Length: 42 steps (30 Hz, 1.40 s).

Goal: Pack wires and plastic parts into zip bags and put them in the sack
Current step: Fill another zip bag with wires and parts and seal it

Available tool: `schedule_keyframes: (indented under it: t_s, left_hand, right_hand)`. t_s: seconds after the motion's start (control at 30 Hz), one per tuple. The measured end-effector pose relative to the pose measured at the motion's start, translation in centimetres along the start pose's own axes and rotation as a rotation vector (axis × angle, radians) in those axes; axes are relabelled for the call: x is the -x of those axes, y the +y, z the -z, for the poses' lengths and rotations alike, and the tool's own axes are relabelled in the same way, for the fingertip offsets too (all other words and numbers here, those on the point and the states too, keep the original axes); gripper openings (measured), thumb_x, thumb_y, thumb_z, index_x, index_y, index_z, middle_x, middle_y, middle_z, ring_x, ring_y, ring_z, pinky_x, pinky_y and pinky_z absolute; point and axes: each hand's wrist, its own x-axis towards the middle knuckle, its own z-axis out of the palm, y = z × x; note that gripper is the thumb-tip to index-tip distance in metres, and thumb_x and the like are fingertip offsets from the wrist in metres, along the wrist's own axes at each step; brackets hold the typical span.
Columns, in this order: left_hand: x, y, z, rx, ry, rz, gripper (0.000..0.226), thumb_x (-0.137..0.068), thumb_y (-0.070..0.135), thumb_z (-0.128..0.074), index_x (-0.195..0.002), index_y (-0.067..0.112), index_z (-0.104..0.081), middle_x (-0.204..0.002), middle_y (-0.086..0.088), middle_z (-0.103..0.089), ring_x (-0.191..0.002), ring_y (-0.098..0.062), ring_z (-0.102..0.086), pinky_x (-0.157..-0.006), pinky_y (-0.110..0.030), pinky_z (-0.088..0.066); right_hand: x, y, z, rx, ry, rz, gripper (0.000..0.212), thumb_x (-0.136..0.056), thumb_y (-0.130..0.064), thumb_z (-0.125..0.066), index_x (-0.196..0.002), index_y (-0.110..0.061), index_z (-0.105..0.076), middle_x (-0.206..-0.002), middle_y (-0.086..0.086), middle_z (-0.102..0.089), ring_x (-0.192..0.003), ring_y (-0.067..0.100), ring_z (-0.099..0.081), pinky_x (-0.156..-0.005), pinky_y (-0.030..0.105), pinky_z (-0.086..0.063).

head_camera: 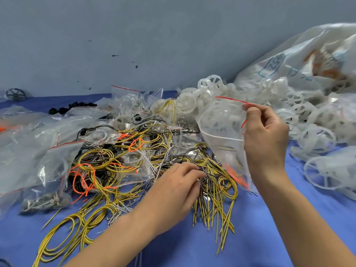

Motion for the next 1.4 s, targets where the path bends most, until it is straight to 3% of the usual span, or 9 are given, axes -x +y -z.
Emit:
schedule_keyframes:
  t_s: [0.17, 0.3, 0.47, 0.7, 0.8, 0.93, 1.07, 1.3, 1.4]
  left_hand:
    - [-4.7, -0.7, 0.6, 0.125, 0.046, 0.119, 0.029, -0.102, 0.027, -0.043, -0.126, 0.021, -0.059, -0.121, 0.008, -0.056, -0.116, -0.007, -0.048, -0.1, -0.025, -0.038]
    - [-8.6, -1.0, 0.0, 0.094, -0.023, 0.165, 0.031, -0.102, 0.028, -0.042, -0.128, 0.02, -0.058, -0.123, 0.005, -0.059, -0.114, -0.01, -0.053, -0.1, -0.031, -0.043]
    - [-11.9, -0.8, -1.6, 0.08, -0.128, 0.188, 0.034, -0.101, 0.028, -0.041, -0.129, 0.018, -0.057, -0.124, 0.0, -0.06, -0.117, -0.015, -0.053, -0.1, -0.038, -0.045]
    - [-15.7, -0.8, -2.8, 0.043, 0.051, 0.205, 0.033, -0.1, 0.026, -0.044, -0.129, 0.016, -0.055, -0.127, -0.005, -0.053, -0.115, -0.019, -0.053, -0.099, -0.037, -0.046]
    - [-17.7, -1.4, -3.1, -0.058, 0.104, 0.263, 0.045, -0.098, 0.03, -0.05, -0.14, 0.018, -0.04, -0.14, -0.009, -0.04, -0.125, -0.023, -0.046, -0.101, -0.038, -0.043]
    - [-20.1, -1.9, -3.7, -0.142, -0.079, 0.347, 0.08, -0.087, 0.04, -0.063, -0.15, 0.026, -0.016, -0.148, -0.013, -0.027, -0.132, -0.032, -0.037, -0.104, -0.05, -0.04]
    - [-21.5, -2.1, -4.1, -0.131, -0.005, 0.389, 0.057, -0.091, 0.029, -0.059, -0.14, 0.015, -0.033, -0.135, -0.016, -0.04, -0.126, -0.035, -0.043, -0.098, -0.048, -0.044]
    - [-18.3, -3.5, 0.5, 0.317, 0.245, 0.541, 0.026, -0.1, 0.031, -0.046, -0.11, 0.01, -0.058, -0.113, -0.013, -0.061, -0.094, -0.024, -0.055, -0.077, -0.037, -0.043]
    - [-12.8, -4.5, 3.8, 0.592, 0.318, 0.524, 0.028, -0.099, 0.044, -0.046, -0.095, 0.023, -0.064, -0.096, -0.005, -0.068, -0.088, -0.024, -0.063, -0.075, -0.038, -0.05]
  right_hand:
    - [-2.4, -1.2, 2.4, -0.061, 0.133, 0.011, 0.019, -0.091, -0.029, -0.051, -0.084, -0.029, -0.068, -0.062, -0.016, -0.055, -0.06, 0.003, -0.048, -0.063, 0.023, -0.039]
    - [-4.2, -2.1, 4.6, -0.054, 0.209, 0.071, 0.019, -0.089, -0.033, -0.05, -0.085, -0.029, -0.069, -0.068, -0.01, -0.058, -0.068, 0.018, -0.051, -0.068, 0.043, -0.045]
    - [-4.6, -2.1, 6.1, 0.121, 0.149, 0.208, 0.018, -0.092, -0.036, -0.048, -0.084, -0.036, -0.064, -0.064, -0.01, -0.057, -0.058, 0.018, -0.051, -0.058, 0.041, -0.044]
    - [-5.4, -2.0, 7.8, 0.178, 0.155, 0.273, 0.019, -0.094, -0.036, -0.047, -0.092, -0.032, -0.066, -0.067, -0.003, -0.062, -0.059, 0.017, -0.056, -0.06, 0.036, -0.047]
    - [-5.0, -1.1, 7.4, 0.242, 0.051, 0.231, 0.017, -0.096, -0.03, -0.051, -0.091, -0.028, -0.067, -0.064, -0.011, -0.058, -0.058, 0.005, -0.051, -0.061, 0.025, -0.042]
    - [-3.9, 0.0, 6.1, 0.355, -0.108, 0.163, 0.016, -0.095, -0.028, -0.055, -0.089, -0.025, -0.07, -0.06, -0.013, -0.054, -0.062, 0.013, -0.049, -0.063, 0.031, -0.038]
    - [-2.6, 0.9, 5.2, 0.4, -0.239, 0.117, 0.015, -0.093, -0.031, -0.055, -0.09, -0.027, -0.07, -0.059, -0.013, -0.055, -0.063, 0.011, -0.052, -0.059, 0.033, -0.04]
    - [0.4, 1.9, 2.8, 0.503, -0.726, 0.104, 0.02, -0.095, -0.037, -0.049, -0.097, -0.029, -0.067, -0.074, -0.011, -0.064, -0.058, 0.004, -0.05, -0.055, 0.027, -0.038]
    - [1.8, 1.9, 1.9, 0.566, -0.982, 0.092, 0.028, -0.097, -0.047, -0.045, -0.096, -0.027, -0.065, -0.077, -0.006, -0.066, -0.067, 0.009, -0.059, -0.067, 0.035, -0.05]
